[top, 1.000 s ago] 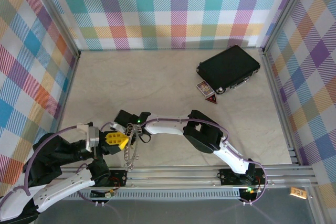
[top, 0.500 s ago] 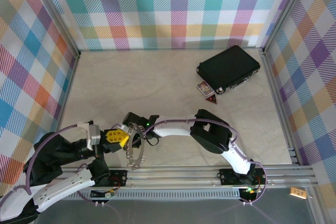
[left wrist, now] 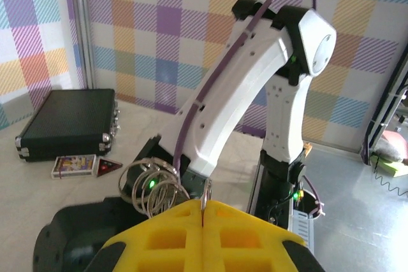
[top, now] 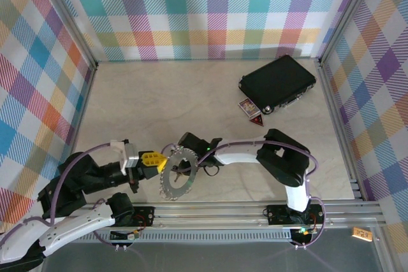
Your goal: Put the keys on the keyring
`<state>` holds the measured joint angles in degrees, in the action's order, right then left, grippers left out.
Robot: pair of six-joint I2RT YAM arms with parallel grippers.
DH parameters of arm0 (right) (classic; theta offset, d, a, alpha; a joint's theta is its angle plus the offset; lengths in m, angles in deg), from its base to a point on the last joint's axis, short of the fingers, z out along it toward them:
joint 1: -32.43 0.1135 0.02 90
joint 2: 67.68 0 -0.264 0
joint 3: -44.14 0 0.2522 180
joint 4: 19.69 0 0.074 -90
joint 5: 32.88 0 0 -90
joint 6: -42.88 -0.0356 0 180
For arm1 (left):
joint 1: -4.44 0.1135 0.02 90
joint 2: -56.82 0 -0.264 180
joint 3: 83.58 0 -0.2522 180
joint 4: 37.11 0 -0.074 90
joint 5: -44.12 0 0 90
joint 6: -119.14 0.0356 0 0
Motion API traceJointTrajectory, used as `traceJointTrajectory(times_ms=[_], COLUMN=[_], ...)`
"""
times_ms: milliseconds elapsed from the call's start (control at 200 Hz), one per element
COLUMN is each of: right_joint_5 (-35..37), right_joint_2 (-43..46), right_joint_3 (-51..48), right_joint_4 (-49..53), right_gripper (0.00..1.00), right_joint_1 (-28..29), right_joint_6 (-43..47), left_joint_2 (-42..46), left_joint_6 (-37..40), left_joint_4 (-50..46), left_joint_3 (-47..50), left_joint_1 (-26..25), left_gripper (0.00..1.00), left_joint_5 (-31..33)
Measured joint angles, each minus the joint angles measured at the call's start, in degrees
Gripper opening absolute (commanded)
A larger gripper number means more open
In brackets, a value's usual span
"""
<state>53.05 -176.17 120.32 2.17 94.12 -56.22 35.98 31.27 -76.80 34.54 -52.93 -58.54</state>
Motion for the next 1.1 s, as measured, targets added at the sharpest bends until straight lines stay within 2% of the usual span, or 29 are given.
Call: traceJointTrajectory(times_ms=[180, 340, 455, 630, 810, 1100], right_joint_5=[0.2, -0.1, -2.9, -10.2, -16.5, -19.9], right_joint_2=[6.1, 8.8, 11.3, 14.3, 13.6, 7.5], right_joint_3=[-7.1, -8.6, -8.9, -10.8, -13.7, -14.0], right_joint_4=[0.1, 2.2, 2.4, -0.8, -6.3, -13.7], right_gripper=[0.27, 0.41, 0.47, 0.45, 0.39, 0.34], right_joint_1=[-3.8, -4.8, -4.8, -4.8, -4.8, -4.6], right_joint_6=[0.5, 0.1, -2.7, -11.6, -19.8, -26.4], left_joint_2=[-4.7, -6.4, -6.2, -5.7, -4.9, -3.6], left_joint_6=[-0.9, -1.3, -1.5, -2.0, -2.6, -2.6], left_joint_4=[2.4, 3.1, 3.2, 3.2, 3.3, 3.6], left_joint_3=[2.4, 2.7, 2.7, 2.8, 3.9, 4.4], left_joint_1=[0.0, 0.0, 0.0, 0.0, 0.0, 0.0], left_gripper=[0.0, 0.0, 0.0, 0.0, 0.0, 0.0], left_joint_5=[0.3, 0.9, 2.8, 5.9, 6.7, 7.4])
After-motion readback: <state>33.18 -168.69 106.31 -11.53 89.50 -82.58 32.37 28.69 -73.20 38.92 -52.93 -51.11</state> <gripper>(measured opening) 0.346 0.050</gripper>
